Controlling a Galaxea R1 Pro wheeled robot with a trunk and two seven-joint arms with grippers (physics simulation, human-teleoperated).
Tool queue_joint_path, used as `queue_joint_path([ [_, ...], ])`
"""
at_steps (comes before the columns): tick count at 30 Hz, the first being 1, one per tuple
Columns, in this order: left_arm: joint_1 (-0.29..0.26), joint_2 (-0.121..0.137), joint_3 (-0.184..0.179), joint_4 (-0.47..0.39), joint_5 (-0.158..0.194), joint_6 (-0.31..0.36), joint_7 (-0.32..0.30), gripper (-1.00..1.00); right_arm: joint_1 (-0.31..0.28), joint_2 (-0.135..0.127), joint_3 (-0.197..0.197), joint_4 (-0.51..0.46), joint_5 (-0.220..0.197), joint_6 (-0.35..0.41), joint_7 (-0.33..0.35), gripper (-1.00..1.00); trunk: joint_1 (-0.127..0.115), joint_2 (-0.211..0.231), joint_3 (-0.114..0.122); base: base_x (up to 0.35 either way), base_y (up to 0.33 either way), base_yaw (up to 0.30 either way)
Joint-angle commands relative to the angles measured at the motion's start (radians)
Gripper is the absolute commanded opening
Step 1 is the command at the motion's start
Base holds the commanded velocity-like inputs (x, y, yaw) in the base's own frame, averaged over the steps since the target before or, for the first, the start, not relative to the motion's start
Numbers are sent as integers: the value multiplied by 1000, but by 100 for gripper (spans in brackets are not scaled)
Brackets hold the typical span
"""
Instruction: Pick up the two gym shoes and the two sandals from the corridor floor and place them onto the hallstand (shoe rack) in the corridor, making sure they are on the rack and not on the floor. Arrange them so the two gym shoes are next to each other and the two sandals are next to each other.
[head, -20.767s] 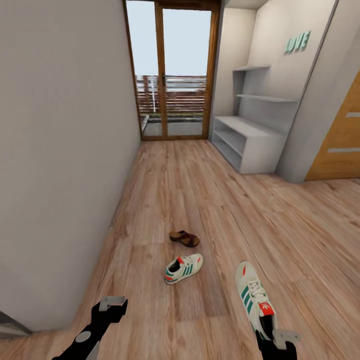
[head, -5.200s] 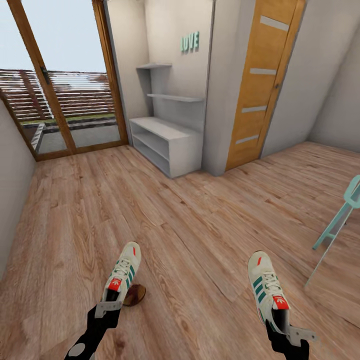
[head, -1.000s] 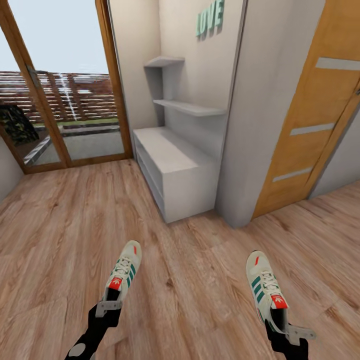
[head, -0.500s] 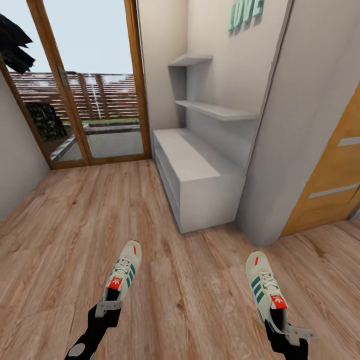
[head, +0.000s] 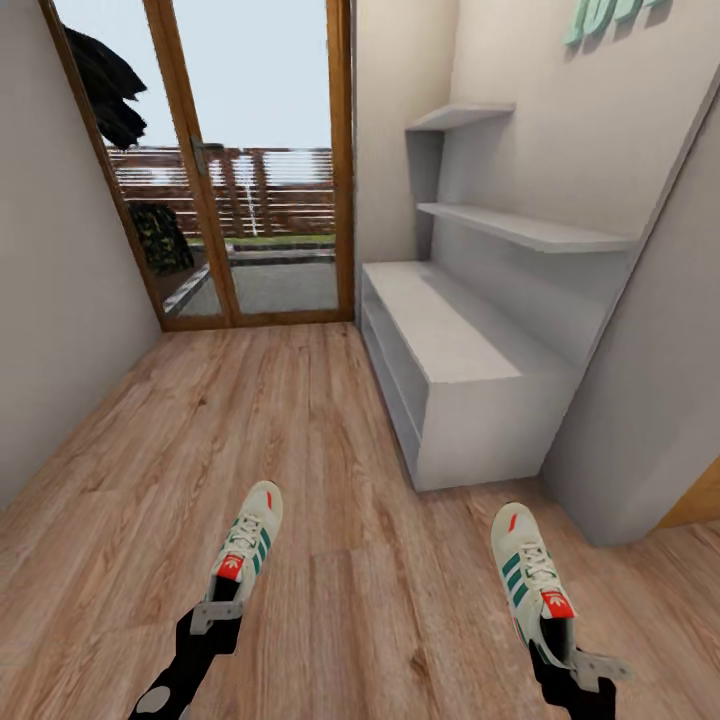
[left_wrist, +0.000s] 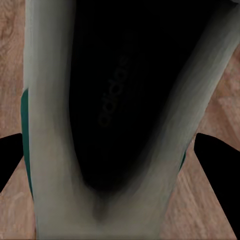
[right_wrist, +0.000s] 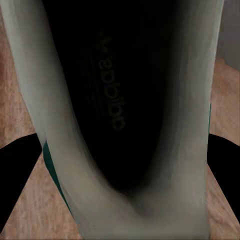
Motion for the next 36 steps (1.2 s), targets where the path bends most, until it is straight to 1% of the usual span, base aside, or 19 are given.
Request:
queue_joint_path([
  [1,-1,-1,9,1,-7,-4,-9,-100,-1,1,-7,0,4,-3,10,-100,0,0,-1,279,218,277],
  [9,-1,-2,9,1,-7,-4,-10,-100,-1,1,-7,0,4,-3,10,-100,0,0,-1,296,170,277],
  [29,-1,0,10,1,-7,-4,-11,-100,-1,1,-7,0,4,-3,10,-100,0,0,-1,338,10,277],
  [36,-1,-1,10,1,-7,-4,-12,-100,-1,1,-7,1,4,-3,10,-100,0,0,-1,330,137,277],
])
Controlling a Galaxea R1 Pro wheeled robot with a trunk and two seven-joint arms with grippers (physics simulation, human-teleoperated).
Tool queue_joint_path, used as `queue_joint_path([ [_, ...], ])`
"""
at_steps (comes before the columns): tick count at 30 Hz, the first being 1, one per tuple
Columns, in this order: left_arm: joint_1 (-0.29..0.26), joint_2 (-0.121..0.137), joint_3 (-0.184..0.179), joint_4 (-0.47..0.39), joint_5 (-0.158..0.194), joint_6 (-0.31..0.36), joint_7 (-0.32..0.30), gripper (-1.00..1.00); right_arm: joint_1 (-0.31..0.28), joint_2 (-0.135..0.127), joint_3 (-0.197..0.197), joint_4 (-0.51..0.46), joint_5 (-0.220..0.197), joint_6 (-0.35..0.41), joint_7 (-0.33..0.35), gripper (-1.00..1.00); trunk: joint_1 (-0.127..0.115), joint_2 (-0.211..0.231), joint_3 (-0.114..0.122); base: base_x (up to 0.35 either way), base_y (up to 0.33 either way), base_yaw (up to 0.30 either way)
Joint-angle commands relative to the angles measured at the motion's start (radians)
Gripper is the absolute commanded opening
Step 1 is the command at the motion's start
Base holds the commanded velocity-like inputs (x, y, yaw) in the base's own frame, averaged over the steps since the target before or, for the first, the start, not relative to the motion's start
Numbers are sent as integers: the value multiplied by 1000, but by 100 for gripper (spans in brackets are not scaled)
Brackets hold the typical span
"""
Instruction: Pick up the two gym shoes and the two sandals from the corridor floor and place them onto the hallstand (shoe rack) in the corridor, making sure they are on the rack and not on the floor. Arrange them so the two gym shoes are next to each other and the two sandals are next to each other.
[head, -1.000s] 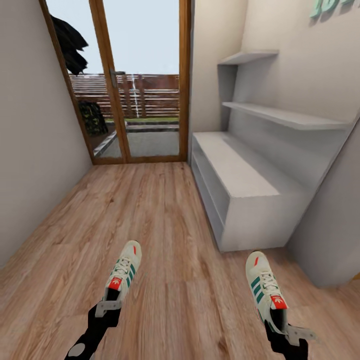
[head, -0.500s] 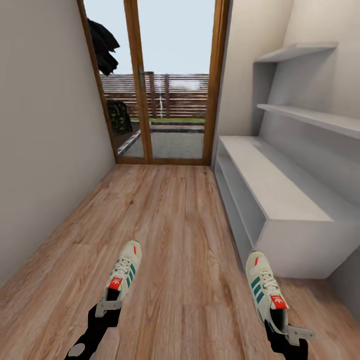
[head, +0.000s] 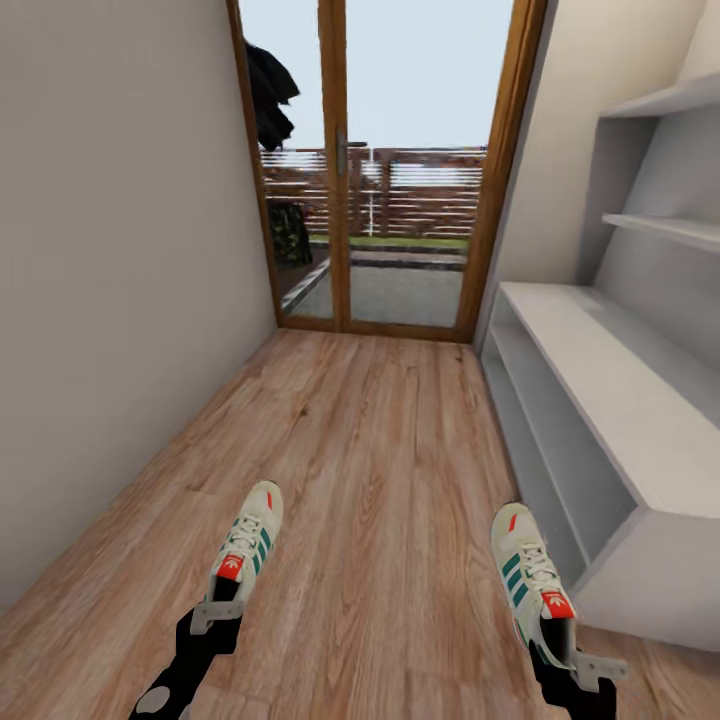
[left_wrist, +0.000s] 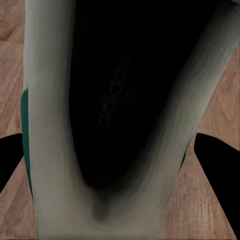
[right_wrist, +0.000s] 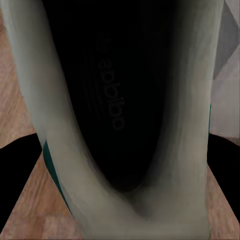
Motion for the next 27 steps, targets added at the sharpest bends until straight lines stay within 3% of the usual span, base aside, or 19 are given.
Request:
queue_joint_path([
  [1,-1,-1,9,1,-7,-3,-8,-100,-1,1,-7,0,4,-3,10,-100,0,0,-1,311,193,277],
  [11,-1,-3,8,2,-7,-3,-8,-100,-1,1,-7,0,4,-3,10,-100,0,0,-1,320,120,266],
  [27,-1,-3,7,3,-7,-3,-8,-100,-1,1,-7,-1,4,-4,10,-100,0,0,-1,337,4,27],
])
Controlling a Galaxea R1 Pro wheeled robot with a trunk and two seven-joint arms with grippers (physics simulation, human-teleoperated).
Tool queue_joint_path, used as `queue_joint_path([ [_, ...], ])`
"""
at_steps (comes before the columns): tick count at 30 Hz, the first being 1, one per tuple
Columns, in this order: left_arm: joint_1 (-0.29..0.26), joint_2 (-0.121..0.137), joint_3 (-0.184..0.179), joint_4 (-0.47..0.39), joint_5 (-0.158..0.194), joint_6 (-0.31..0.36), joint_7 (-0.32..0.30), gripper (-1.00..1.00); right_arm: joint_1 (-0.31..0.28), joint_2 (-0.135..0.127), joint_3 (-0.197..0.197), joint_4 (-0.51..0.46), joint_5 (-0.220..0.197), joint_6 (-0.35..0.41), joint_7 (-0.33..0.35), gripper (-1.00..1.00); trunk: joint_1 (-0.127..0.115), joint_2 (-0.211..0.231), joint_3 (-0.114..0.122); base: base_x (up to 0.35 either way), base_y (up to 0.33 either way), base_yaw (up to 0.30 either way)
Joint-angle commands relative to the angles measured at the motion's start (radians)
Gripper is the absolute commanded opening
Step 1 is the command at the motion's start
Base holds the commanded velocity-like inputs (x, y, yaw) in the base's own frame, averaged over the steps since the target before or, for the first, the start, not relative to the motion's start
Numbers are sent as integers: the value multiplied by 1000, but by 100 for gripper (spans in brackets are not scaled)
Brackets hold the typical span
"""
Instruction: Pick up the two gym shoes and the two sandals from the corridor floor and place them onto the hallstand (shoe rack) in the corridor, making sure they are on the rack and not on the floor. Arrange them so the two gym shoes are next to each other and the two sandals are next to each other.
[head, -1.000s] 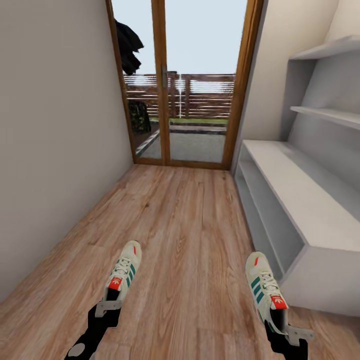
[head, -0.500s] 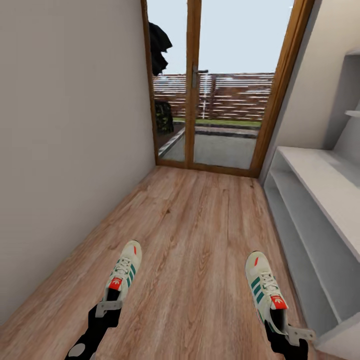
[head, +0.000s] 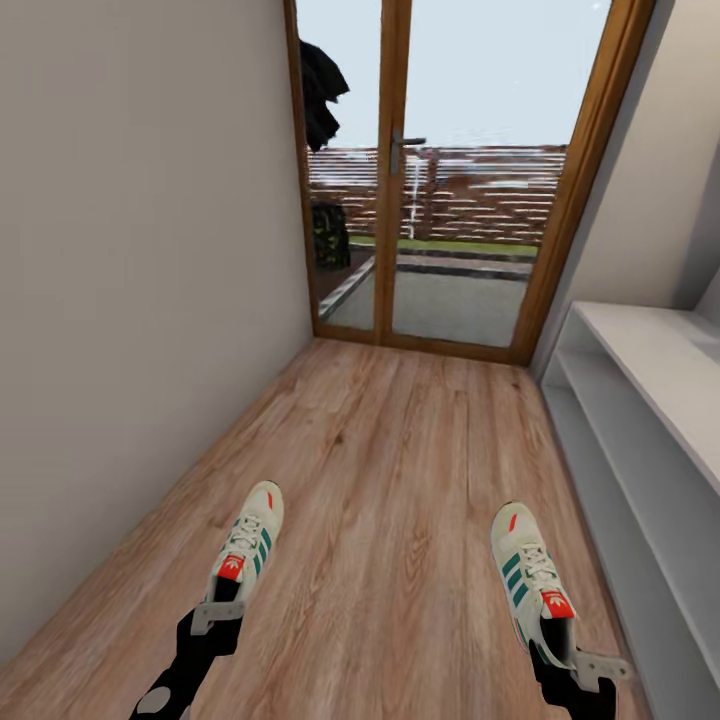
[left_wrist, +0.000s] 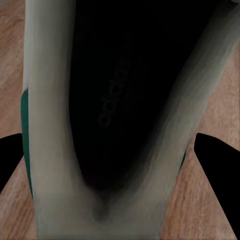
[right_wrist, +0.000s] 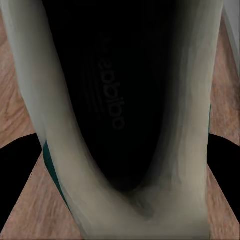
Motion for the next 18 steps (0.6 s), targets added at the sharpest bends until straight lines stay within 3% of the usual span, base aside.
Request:
queue_joint_path([
  [1,-1,-1,9,1,-7,-3,-8,-100,-1,1,-7,0,4,-3,9,-100,0,0,-1,338,41,1],
  [10,-1,-1,9,1,-7,-3,-8,-100,-1,1,-7,0,4,-3,8,-100,0,0,-1,338,79,0],
  [18,-1,-1,9,1,-7,-3,-8,-100,-1,1,-7,1,4,-3,8,-100,0,0,-1,322,166,-23],
])
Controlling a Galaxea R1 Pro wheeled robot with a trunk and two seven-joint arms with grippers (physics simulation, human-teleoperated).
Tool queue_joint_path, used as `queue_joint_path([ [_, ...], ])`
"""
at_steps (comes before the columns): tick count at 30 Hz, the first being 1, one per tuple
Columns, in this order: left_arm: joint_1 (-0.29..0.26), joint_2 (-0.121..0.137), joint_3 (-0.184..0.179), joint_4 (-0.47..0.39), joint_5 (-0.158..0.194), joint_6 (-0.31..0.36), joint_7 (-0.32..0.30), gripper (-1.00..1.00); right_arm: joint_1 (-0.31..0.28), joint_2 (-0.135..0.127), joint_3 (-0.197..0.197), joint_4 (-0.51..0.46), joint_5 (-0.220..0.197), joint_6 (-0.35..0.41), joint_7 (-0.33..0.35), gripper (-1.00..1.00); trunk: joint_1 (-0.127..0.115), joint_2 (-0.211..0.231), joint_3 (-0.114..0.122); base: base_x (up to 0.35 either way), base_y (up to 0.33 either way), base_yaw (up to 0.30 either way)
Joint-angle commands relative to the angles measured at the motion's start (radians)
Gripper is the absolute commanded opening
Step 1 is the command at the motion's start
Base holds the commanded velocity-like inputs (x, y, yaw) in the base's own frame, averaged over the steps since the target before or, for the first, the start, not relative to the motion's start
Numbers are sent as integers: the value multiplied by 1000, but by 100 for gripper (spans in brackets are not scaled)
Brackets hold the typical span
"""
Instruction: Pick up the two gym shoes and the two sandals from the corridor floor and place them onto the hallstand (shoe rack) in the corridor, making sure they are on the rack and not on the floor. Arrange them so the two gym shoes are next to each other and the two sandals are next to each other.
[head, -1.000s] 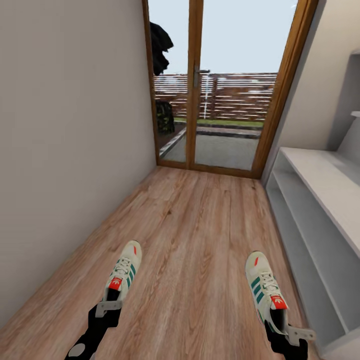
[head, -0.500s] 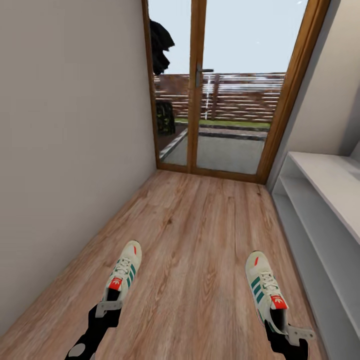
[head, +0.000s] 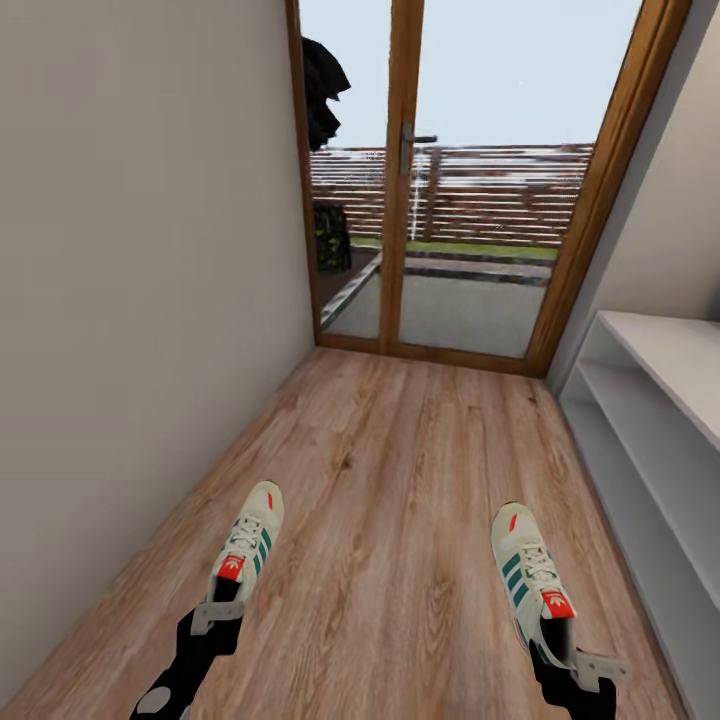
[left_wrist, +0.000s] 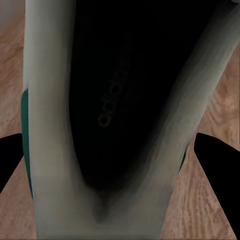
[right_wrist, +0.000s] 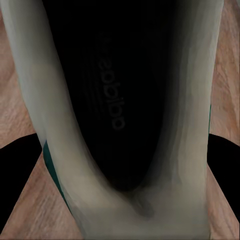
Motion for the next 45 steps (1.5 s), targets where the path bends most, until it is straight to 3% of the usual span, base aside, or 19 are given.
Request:
queue_joint_path([
  [1,-1,-1,8,1,-7,-3,-8,-100,-1,1,-7,0,4,-3,10,-100,0,0,-1,304,202,-104],
  [26,-1,-1,8,1,-7,-3,-8,-100,-1,1,-7,1,4,-2,10,-100,0,0,-1,299,206,-257],
  [45,-1,-1,9,1,-7,-3,-8,-100,-1,1,-7,2,4,-2,10,-100,0,0,-1,283,80,-268],
])
